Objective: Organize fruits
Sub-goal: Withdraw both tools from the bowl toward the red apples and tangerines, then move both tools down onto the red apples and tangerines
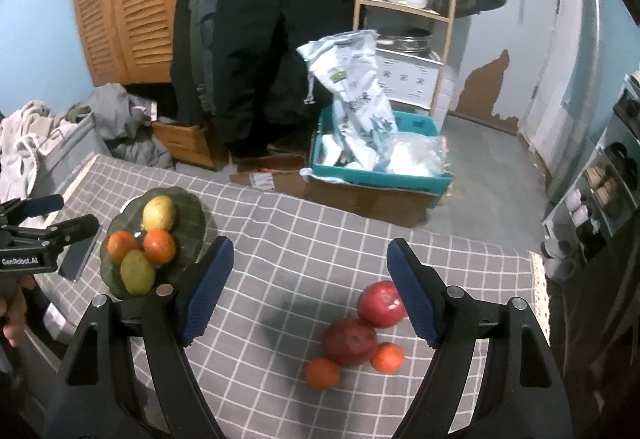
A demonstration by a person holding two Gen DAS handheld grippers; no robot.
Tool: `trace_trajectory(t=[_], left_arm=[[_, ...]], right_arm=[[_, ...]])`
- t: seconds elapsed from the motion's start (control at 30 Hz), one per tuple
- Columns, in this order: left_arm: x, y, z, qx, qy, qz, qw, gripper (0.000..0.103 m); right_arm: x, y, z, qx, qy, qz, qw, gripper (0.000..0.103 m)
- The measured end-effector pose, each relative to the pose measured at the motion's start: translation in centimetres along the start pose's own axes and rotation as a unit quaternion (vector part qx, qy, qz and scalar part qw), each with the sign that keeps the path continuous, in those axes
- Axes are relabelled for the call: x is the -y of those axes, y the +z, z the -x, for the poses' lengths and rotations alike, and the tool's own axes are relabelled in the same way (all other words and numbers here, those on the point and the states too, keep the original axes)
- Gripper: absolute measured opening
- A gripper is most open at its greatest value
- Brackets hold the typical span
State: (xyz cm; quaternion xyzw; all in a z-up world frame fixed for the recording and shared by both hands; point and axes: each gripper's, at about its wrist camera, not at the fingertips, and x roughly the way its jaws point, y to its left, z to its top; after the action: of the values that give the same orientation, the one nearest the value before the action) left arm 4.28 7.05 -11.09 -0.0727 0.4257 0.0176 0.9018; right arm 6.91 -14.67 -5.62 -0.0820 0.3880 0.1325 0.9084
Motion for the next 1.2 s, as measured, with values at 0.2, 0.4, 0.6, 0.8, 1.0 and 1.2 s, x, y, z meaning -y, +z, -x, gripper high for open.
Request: trace_trajectory(t=[0.2, 0.4, 0.6, 0.8, 1.0, 1.2], left_arm=[[1.8, 0.0, 0.1, 0.002, -0.006, -0.013, 0.9999, 0.102], [4.0, -0.1, -0.2, -0.002, -0.018, -0.029, 0.9994, 0.102], [6.3, -0.4, -0.6, 0.002, -0.022, -0.045, 0.9988, 0.102], [8.8, -0.9, -1.7, -0.004, -0.028, -0.062, 0.9977, 0.102], [11.2, -1.7, -3.2, -0.018, -0.031, -0.088, 0.9955, 0.102], [12.9, -2.5, -5.6, -0.044, -0.040, -0.094, 0.9938, 0.102]], right_arm=[[2.2, -0.7, 1.4, 0.009, -0.011, -0.013, 1.000, 0.079], [4.7, -1.7, 1.6, 0.005, -0.023, -0.034, 0.999, 0.079], [6.6, -2.8, 1.8, 0.001, -0.034, -0.051, 0.998, 0.079], [8.6, -4.2, 0.9, -0.017, -0.040, -0.070, 0.997, 0.079], [10.8, -6.2, -0.9, -0.052, -0.050, -0.092, 0.993, 0.079], [12.0, -8.2, -3.1, -0.087, -0.051, -0.103, 0.990, 0.079]])
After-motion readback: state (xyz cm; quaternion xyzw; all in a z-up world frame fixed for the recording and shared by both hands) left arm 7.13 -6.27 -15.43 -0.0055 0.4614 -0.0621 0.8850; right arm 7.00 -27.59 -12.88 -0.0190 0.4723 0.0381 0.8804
